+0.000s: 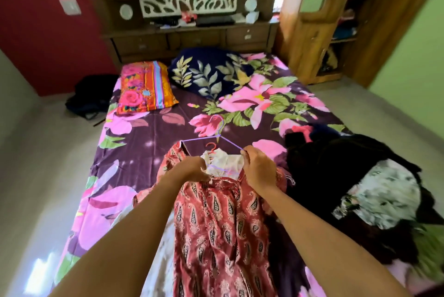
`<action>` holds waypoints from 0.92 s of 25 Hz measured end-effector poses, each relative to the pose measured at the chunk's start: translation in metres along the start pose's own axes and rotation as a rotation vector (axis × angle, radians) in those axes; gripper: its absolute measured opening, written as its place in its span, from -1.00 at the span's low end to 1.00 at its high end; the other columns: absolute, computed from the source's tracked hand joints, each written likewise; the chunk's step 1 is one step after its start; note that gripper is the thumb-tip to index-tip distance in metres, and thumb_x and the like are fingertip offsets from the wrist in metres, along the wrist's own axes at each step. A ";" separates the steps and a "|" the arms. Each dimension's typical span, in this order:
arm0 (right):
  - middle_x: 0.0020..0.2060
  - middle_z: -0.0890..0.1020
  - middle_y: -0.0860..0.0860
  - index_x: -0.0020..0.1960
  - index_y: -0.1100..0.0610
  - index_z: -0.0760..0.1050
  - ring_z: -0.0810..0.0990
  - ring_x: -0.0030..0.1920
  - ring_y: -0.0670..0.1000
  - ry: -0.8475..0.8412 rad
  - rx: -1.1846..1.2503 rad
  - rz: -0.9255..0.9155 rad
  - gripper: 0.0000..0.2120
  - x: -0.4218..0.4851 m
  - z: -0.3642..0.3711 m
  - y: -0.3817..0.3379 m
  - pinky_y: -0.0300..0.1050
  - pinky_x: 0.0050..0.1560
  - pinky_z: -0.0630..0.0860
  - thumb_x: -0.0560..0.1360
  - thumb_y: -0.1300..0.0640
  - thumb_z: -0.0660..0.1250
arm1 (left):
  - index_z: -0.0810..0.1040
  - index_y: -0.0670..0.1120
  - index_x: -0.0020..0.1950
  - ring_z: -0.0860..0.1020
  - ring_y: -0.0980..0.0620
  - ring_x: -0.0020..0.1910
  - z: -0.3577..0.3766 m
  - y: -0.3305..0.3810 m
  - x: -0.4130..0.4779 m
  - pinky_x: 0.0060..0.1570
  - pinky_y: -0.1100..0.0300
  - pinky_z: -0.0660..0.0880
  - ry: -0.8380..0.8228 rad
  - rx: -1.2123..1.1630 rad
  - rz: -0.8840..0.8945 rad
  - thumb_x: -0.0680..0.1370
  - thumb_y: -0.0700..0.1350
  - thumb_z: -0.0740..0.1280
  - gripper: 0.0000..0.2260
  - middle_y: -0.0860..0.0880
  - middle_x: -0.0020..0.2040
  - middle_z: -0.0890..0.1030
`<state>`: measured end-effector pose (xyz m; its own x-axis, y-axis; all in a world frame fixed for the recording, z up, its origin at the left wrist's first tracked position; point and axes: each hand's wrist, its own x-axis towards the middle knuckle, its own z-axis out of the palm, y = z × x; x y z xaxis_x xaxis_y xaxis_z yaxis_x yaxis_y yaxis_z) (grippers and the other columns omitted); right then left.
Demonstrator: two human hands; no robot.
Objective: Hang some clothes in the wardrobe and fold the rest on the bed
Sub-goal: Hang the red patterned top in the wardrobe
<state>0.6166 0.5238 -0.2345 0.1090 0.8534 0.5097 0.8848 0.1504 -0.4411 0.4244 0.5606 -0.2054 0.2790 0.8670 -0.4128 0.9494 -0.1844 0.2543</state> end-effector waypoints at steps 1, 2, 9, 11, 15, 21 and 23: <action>-0.33 0.63 0.10 -0.13 0.20 0.57 0.60 -0.41 0.19 0.056 -0.017 0.017 -0.89 -0.010 -0.024 -0.007 -0.08 -0.51 0.45 0.52 0.18 0.32 | 0.51 -0.16 0.27 0.48 -0.12 0.24 -0.009 0.016 -0.019 0.14 0.14 0.39 0.012 0.028 0.040 0.52 -0.03 0.35 -0.63 -0.15 0.25 0.54; -0.31 0.64 0.10 -0.12 0.19 0.58 0.61 -0.40 0.18 0.102 -0.032 0.051 -0.88 -0.021 -0.048 -0.016 -0.08 -0.49 0.47 0.53 0.17 0.32 | 0.49 -0.16 0.29 0.47 -0.12 0.25 -0.017 0.031 -0.037 0.14 0.14 0.39 0.023 0.045 0.082 0.53 -0.03 0.35 -0.63 -0.15 0.27 0.53; -0.27 0.65 0.07 -0.10 0.17 0.58 0.62 -0.37 0.14 0.385 -0.183 0.176 -0.79 -0.106 -0.207 -0.045 -0.18 -0.42 0.39 0.57 0.09 0.23 | 0.55 -0.20 0.23 0.60 -0.11 0.09 -0.035 0.133 -0.150 0.15 0.04 0.49 -0.144 0.226 0.342 0.54 0.02 0.34 -0.63 -0.12 0.18 0.60; -0.30 0.64 0.07 -0.15 0.18 0.57 0.60 -0.39 0.14 0.464 -0.252 0.215 -0.81 -0.135 -0.260 -0.043 -0.21 -0.42 0.32 0.55 0.13 0.26 | 0.52 -0.21 0.25 0.62 -0.12 0.04 -0.037 0.174 -0.179 0.10 0.05 0.52 -0.191 0.240 0.426 0.54 0.00 0.35 -0.62 -0.14 0.18 0.60; -0.27 0.64 0.15 -0.12 0.21 0.56 0.60 -0.32 0.21 0.537 -0.407 0.366 -0.81 -0.204 -0.364 -0.021 -0.12 -0.36 0.36 0.57 0.14 0.25 | 0.54 -0.26 0.19 0.62 -0.17 0.03 -0.025 0.278 -0.235 0.01 0.09 0.55 -0.192 0.292 0.631 0.54 -0.02 0.35 -0.64 -0.20 0.10 0.62; -0.24 0.64 0.15 -0.11 0.18 0.56 0.61 -0.26 0.25 0.727 -0.599 0.568 -0.78 -0.338 -0.516 0.025 -0.02 -0.34 0.45 0.56 0.08 0.21 | 0.55 -0.24 0.19 0.65 -0.13 -0.03 0.049 0.450 -0.345 -0.18 0.19 0.52 -0.204 0.454 0.941 0.55 0.00 0.32 -0.65 -0.16 0.11 0.62; -0.29 0.63 0.13 -0.16 0.19 0.54 0.61 -0.31 0.23 0.780 -0.677 0.612 -0.80 -0.389 -0.566 0.038 -0.05 -0.37 0.43 0.54 0.11 0.23 | 0.54 -0.25 0.19 0.65 -0.08 -0.16 0.083 0.505 -0.388 -0.36 0.30 0.47 -0.223 0.467 1.026 0.55 -0.01 0.33 -0.65 -0.15 0.09 0.62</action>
<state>0.8640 -0.0854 -0.0313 0.6327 0.1245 0.7643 0.6238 -0.6667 -0.4079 0.8072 0.0921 0.0104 0.9270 0.1166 -0.3565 0.2081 -0.9506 0.2302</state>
